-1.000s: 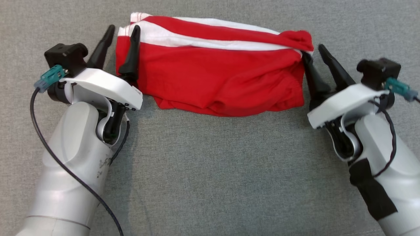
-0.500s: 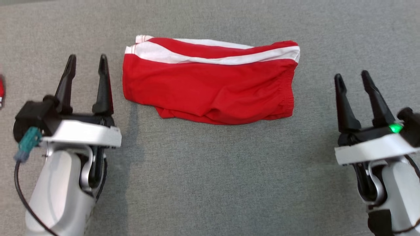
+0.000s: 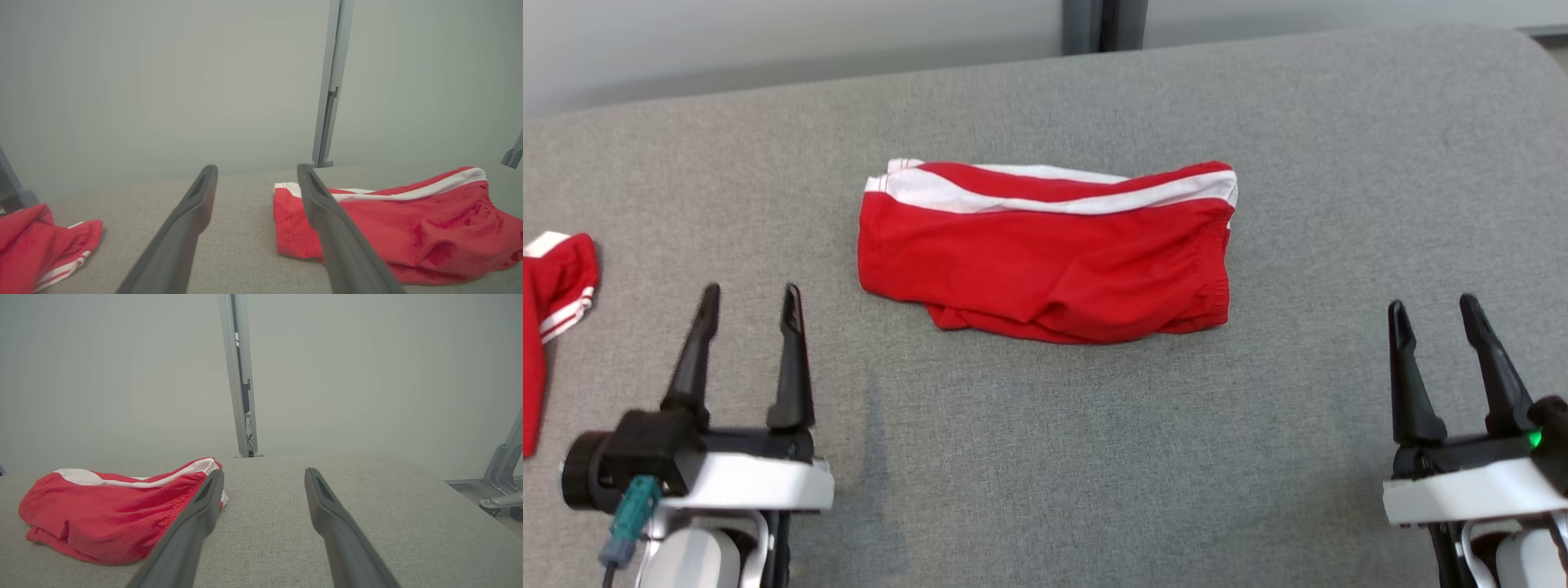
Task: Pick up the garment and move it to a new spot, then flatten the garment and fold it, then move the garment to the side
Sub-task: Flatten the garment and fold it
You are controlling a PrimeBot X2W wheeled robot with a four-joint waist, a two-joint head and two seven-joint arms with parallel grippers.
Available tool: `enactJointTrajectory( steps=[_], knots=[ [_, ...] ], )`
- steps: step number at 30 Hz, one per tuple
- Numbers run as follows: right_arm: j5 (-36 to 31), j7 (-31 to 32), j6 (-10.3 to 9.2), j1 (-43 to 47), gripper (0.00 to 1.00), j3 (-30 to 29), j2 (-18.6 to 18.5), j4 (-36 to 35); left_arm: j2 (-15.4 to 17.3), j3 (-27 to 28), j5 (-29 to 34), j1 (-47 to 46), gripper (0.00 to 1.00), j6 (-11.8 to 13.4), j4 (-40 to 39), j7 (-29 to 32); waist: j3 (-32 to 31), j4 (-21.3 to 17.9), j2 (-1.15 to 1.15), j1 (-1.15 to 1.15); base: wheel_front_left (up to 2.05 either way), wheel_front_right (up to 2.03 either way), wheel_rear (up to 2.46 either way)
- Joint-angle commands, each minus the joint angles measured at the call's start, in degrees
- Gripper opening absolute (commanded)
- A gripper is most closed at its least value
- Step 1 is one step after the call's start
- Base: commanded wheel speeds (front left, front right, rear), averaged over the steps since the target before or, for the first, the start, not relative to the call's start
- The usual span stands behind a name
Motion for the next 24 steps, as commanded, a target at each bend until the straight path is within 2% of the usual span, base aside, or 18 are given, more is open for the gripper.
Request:
enactJointTrajectory(
  steps=[1,9,24],
  knots=[
    [-0.12,0.28,-0.02,0.64,1.0,-0.22,0.03,-0.41,0.12,0.0,0.32,0.58,1.0,0.34,-0.51,0.15,-1.0,0.0,0.0,0.0,0.0,0.0,0.0],
    [-0.48,1.57,-0.02,3.9,1.0,-1.46,1.11,-2.28,-0.07,-0.53,-0.49,4.12,1.0,1.56,-3.76,3.29,-2.82,0.35,0.0,0.0,0.0,0.0,0.0],
    [-0.13,2.23,-0.02,3.73,1.0,-1.37,1.7,-2.99,-0.01,-1.52,-0.54,4.04,1.0,2.42,-6.11,4.51,-2.55,1.05,0.0,0.0,0.0,0.0,0.0]
  ],
)
